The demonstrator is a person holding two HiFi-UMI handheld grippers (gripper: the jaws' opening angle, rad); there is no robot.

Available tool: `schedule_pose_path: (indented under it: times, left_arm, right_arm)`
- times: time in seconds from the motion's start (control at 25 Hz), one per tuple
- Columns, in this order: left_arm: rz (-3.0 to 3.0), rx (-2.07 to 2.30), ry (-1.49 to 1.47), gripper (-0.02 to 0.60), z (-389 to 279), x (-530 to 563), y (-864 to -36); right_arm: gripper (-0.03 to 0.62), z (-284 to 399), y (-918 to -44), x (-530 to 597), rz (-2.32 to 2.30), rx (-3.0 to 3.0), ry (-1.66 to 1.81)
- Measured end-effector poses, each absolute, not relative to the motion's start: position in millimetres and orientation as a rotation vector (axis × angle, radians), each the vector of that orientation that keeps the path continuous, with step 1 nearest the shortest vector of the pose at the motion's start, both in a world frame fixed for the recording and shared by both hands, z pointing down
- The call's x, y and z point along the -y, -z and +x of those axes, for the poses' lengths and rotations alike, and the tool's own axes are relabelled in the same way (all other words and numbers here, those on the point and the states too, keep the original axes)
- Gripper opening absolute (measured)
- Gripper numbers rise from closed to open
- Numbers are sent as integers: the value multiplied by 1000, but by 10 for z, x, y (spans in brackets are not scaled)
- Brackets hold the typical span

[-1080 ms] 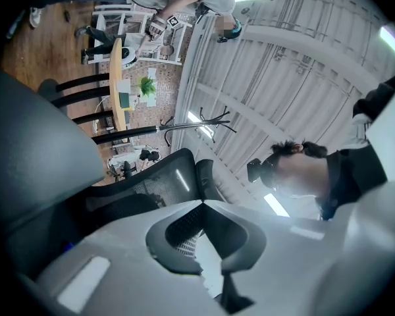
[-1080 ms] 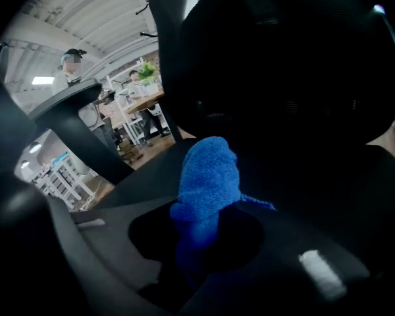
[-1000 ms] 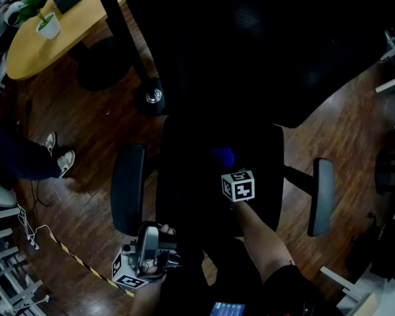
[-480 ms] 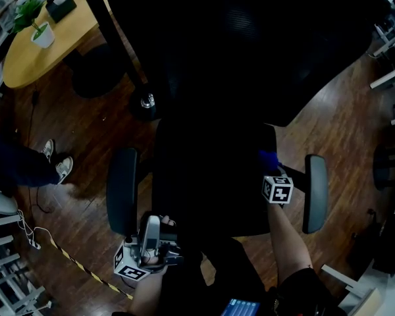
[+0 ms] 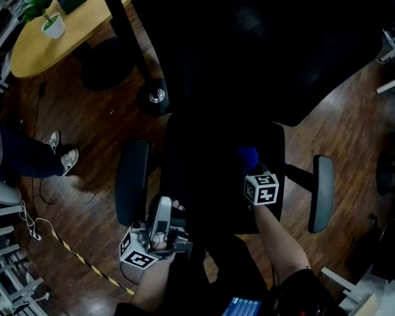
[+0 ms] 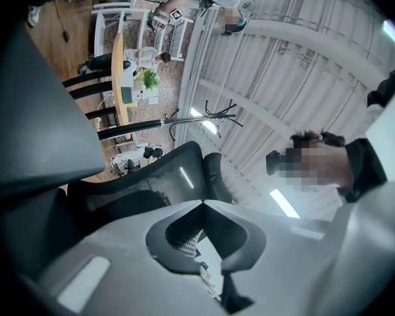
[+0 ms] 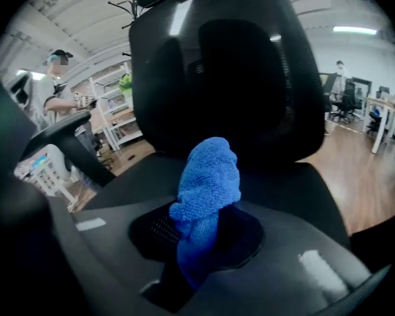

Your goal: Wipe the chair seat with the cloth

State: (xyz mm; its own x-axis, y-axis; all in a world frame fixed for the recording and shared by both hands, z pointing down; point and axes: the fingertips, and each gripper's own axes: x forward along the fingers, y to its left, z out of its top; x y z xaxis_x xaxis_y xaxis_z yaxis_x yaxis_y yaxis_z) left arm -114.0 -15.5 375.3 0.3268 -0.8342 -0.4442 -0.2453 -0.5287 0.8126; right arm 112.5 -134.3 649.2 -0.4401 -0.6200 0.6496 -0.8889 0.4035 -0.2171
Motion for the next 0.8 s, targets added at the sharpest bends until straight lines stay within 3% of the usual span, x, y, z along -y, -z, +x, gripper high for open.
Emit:
schedule_pose_path:
  times: [0.24, 0.44, 0.6, 0.8]
  left_arm:
    - [1972, 1018, 1140, -8, -1173, 395, -3842]
    - [1961, 1065, 1127, -7, -1282, 482, -3900]
    - [1952, 1077, 1127, -7, -1364, 494, -3947]
    - [1953, 1068, 1135, -7, -1407, 472, -3931]
  right_arm:
    - [80, -521, -6571, 1017, 948, 2341, -819]
    - [80, -1346, -6634, 627, 719, 2410, -870]
    - [80, -1380, -6738, 542, 749, 2425, -819]
    - [80, -902, -6875, 508, 834, 2348, -771]
